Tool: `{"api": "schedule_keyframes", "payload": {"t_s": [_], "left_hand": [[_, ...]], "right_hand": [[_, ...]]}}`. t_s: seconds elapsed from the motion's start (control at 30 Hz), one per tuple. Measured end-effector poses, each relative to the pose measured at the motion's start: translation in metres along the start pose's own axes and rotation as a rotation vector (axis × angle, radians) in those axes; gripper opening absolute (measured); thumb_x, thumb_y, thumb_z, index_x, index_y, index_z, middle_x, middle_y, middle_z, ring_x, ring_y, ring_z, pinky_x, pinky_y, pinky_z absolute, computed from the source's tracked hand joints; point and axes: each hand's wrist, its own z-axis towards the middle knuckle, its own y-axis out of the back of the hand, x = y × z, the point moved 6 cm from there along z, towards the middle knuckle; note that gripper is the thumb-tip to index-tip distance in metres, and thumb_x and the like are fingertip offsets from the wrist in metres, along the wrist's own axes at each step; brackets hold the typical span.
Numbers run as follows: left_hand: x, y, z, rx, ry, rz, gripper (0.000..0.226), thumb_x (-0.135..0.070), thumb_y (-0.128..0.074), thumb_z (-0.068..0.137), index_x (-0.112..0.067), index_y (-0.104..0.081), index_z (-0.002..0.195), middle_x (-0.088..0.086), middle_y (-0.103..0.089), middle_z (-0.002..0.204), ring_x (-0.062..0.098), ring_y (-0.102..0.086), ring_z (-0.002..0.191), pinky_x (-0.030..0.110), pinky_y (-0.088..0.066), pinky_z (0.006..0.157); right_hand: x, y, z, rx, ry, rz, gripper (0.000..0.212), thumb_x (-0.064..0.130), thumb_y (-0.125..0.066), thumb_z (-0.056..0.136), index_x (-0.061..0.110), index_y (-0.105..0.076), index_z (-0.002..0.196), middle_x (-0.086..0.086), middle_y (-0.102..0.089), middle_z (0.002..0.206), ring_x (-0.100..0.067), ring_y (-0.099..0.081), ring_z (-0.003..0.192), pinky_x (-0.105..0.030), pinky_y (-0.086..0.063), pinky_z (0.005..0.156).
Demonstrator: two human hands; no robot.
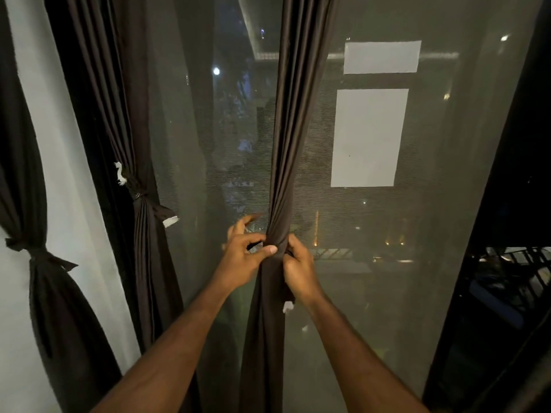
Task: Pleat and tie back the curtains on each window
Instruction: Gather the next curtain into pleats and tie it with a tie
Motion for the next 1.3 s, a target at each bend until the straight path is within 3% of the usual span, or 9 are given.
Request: {"api": "schedule_keyframes", "payload": {"t_s": [0.13,0.27,0.43,0.57,0.7,0.8,1.0,1.2,1.3], "left_hand": [[-0.012,-0.004,0.001,0.176,-0.037,-0.202,0.011,-0.025,-0.076,0.085,-0.020,-0.077,0.095,-0.023,-0.063,0.116,0.000,-0.056,0.117,0.026,-0.043,0.100],[-0.012,-0.004,0.001,0.178,0.015,-0.162,0.023,-0.029,-0.073,0.087,-0.010,-0.075,0.100,0.000,-0.061,0.089,0.014,-0.060,0.089,0.033,-0.049,0.083],[-0.002,0.006,0.005,-0.109,0.038,0.141,0.024,-0.020,-0.074,0.089,-0.002,-0.068,0.104,-0.001,-0.049,0.086,0.024,-0.055,0.085,0.029,-0.039,0.073],[0.000,0.003,-0.002,-0.205,0.224,0.036,0.040,-0.020,-0.077,0.086,-0.018,-0.046,0.111,0.003,-0.049,0.077,0.018,-0.051,0.070,0.032,-0.042,0.063],[-0.001,-0.008,0.003,-0.196,0.498,0.044,0.046,-0.037,-0.088,0.072,-0.016,-0.048,0.063,0.005,-0.047,0.059,0.023,-0.047,0.056,0.033,-0.034,0.054],[-0.007,-0.014,0.003,-0.195,0.585,-0.126,0.051,-0.025,-0.088,0.073,-0.018,-0.043,0.053,0.001,-0.041,0.049,0.016,-0.037,0.045,0.026,-0.029,0.048],[-0.017,-0.019,-0.012,-0.169,0.772,-0.583,0.017,-0.001,-0.070,0.087,-0.004,-0.068,0.070,0.006,-0.066,0.059,0.011,-0.058,0.041,0.018,-0.043,0.039],[-0.011,-0.009,-0.016,-0.181,0.683,-0.530,0.020,0.010,-0.061,0.088,-0.006,-0.067,0.078,0.002,-0.069,0.070,0.012,-0.064,0.066,0.015,-0.047,0.048],[-0.011,-0.007,-0.018,-0.159,0.634,-0.493,0.020,0.005,-0.069,0.087,-0.011,-0.070,0.076,-0.001,-0.072,0.070,0.008,-0.067,0.066,0.017,-0.049,0.052]], "right_hand": [[-0.004,-0.002,0.009,0.065,-0.199,0.206,0.055,-0.013,-0.047,0.078,0.028,-0.079,0.097,-0.008,-0.073,0.085,-0.024,-0.066,0.071,-0.029,-0.052,0.058],[-0.003,0.000,0.009,0.118,-0.253,0.122,0.054,-0.017,-0.038,0.081,0.018,-0.073,0.103,0.002,-0.058,0.059,-0.007,-0.039,0.039,-0.021,-0.029,0.037],[0.004,0.018,0.020,-0.060,0.016,-0.310,0.020,0.010,-0.069,0.091,0.023,-0.067,0.076,0.005,-0.070,0.073,-0.009,-0.067,0.072,-0.024,-0.052,0.067],[0.006,0.029,0.025,0.068,-0.249,-0.662,0.040,0.034,-0.063,0.098,0.016,-0.059,0.062,0.004,-0.052,0.052,-0.009,-0.049,0.043,-0.026,-0.037,0.052],[0.011,0.023,0.018,0.092,-0.581,0.046,0.039,0.029,-0.047,0.107,0.015,-0.053,0.070,0.002,-0.042,0.051,-0.010,-0.034,0.037,-0.022,-0.033,0.040],[0.020,0.015,0.014,0.058,-0.615,0.448,0.034,0.022,-0.046,0.108,0.013,-0.061,0.078,-0.003,-0.059,0.063,-0.013,-0.059,0.051,-0.029,-0.058,0.051],[0.013,-0.004,0.000,0.116,-0.524,0.364,0.024,0.027,-0.050,0.107,0.013,-0.066,0.094,-0.002,-0.071,0.080,-0.015,-0.072,0.078,-0.034,-0.061,0.070],[0.007,-0.008,-0.009,0.128,-0.556,0.422,0.023,0.031,-0.051,0.106,0.015,-0.063,0.095,-0.008,-0.074,0.099,-0.026,-0.071,0.098,-0.051,-0.057,0.087],[0.004,-0.014,-0.013,0.159,-0.623,0.475,0.026,0.035,-0.051,0.105,0.014,-0.065,0.095,-0.012,-0.073,0.101,-0.027,-0.073,0.092,-0.049,-0.059,0.082]]}}
